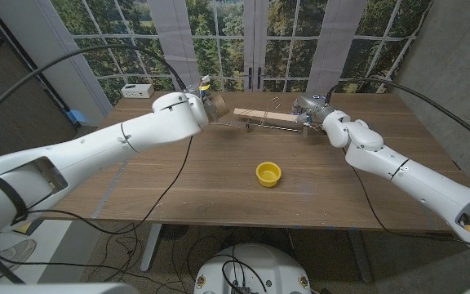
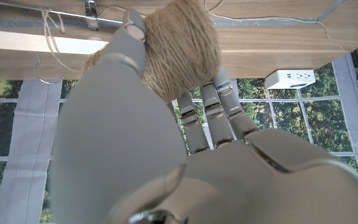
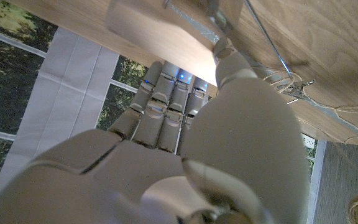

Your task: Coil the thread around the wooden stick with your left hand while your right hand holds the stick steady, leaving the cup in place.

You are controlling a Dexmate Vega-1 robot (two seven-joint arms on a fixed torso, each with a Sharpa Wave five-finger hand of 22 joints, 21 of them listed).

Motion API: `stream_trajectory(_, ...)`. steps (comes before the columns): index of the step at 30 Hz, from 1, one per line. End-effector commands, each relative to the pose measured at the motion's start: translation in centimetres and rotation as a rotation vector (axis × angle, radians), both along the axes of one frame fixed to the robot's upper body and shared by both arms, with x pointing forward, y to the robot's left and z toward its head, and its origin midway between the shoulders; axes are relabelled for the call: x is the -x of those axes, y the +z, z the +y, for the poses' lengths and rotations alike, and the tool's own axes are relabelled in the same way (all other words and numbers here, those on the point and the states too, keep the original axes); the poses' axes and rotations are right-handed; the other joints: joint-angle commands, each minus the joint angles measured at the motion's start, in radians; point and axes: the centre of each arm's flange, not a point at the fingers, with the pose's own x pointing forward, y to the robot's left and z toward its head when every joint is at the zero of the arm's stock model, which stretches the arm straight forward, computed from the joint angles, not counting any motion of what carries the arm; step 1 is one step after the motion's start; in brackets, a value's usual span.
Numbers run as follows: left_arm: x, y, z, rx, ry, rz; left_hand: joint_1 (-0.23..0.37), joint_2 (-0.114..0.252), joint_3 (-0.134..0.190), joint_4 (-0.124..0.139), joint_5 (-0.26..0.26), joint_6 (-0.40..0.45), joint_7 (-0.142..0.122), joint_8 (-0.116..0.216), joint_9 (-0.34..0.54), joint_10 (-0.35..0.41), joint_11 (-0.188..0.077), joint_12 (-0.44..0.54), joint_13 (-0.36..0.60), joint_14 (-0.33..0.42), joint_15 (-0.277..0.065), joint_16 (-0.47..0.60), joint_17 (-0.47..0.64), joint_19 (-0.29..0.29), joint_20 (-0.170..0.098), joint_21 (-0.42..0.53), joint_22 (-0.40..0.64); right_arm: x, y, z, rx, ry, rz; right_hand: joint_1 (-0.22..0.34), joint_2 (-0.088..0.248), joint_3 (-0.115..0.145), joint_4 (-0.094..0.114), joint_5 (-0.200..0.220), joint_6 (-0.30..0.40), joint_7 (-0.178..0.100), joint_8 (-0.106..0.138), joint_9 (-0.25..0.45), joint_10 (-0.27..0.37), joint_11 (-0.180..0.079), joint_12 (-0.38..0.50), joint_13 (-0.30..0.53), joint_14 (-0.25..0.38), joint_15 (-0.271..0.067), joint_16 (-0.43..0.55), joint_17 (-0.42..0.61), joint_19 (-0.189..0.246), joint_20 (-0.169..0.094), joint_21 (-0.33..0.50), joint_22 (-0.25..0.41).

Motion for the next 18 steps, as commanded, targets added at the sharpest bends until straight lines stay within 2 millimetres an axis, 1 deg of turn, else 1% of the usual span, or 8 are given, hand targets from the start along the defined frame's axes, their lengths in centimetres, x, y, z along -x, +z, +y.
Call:
stream_trajectory(1,-1.2,-1.4,-0.8,-0.192,0.104,0.057,0.191,0.205,0.032,0.027,0.004,0.252,-0.003,-0.001,0.015,0.08,-0.086,-0.005,0.195,0.249,-0.32,0.002,0.413,-0.004,0.0,0.003,0.001,-0.8,-0.3,0.8,0.032,-0.038,0.119,0.083,0.088,0.013,0.005,0.004,0.084,-0.085,0.003,0.009,0.08,-0.088,-0.002,-0.004,0.077,-0.151,-0.002,0.002,-0.006,-0.032,0.004,0.003)
stream_trajectory(3,-1.4,-1.7,-1.1,-0.23,0.149,0.054,0.19,0.204,0.032,0.027,0.004,0.253,-0.004,-0.001,0.015,0.08,-0.087,-0.005,0.193,0.248,-0.32,0.001,0.412,-0.006,-0.001,0.002,0.001,-0.9,-0.2,0.9,0.033,-0.04,0.129,0.082,0.089,0.013,0.006,0.003,0.083,-0.087,0.002,0.01,0.077,-0.092,-0.004,-0.003,0.076,-0.15,-0.002,0.003,-0.007,-0.032,0.004,0.003)
stream_trajectory(5,-1.8,-2.1,-1.2,-0.249,0.173,0.071,0.188,0.204,0.032,0.028,0.003,0.253,-0.006,-0.002,0.014,0.081,-0.094,-0.006,0.19,0.248,-0.32,-0.002,0.411,-0.01,-0.003,0.001,0.001,-1.0,-0.2,1.0,0.035,-0.041,0.136,0.083,0.091,0.013,0.006,0.002,0.082,-0.086,0.001,0.01,0.079,-0.086,-0.005,-0.005,0.073,-0.151,-0.004,0.003,-0.009,-0.032,0.004,0.003)
stream_trajectory(7,-2.2,-2.6,-1.3,-0.259,0.184,0.084,0.187,0.203,0.031,0.028,0.003,0.254,-0.012,-0.002,0.014,0.082,-0.094,-0.007,0.187,0.247,-0.321,-0.006,0.408,-0.013,-0.004,0.0,0.001,-1.1,-0.2,1.1,0.034,-0.039,0.14,0.084,0.09,0.013,0.006,0.0,0.08,-0.087,0.0,0.01,0.076,-0.089,-0.006,-0.004,0.07,-0.151,-0.006,0.003,-0.01,-0.032,0.004,0.003)
stream_trajectory(11,-2.8,-3.1,-1.1,-0.234,0.162,0.112,0.186,0.202,0.03,0.028,0.002,0.25,-0.012,-0.005,0.014,0.081,-0.097,-0.008,0.186,0.248,-0.321,-0.006,0.408,-0.013,-0.005,0.001,0.001,-1.2,-0.2,1.2,0.036,-0.04,0.141,0.085,0.091,0.013,0.005,-0.002,0.08,-0.087,-0.001,0.011,0.076,-0.088,-0.005,-0.002,0.068,-0.152,-0.007,0.004,-0.011,-0.032,0.004,0.002)
stream_trajectory(18,-3.5,-3.8,-1.1,-0.259,0.154,0.149,0.184,0.203,0.03,0.029,0.002,0.251,-0.012,-0.006,0.013,0.08,-0.097,-0.007,0.186,0.25,-0.321,-0.008,0.408,-0.013,-0.006,0.001,0.002,-1.3,0.0,1.4,0.039,-0.04,0.14,0.086,0.092,0.013,0.005,-0.004,0.081,-0.086,-0.002,0.011,0.073,-0.089,-0.006,-0.001,0.068,-0.152,-0.008,0.005,-0.013,-0.031,0.005,0.002)
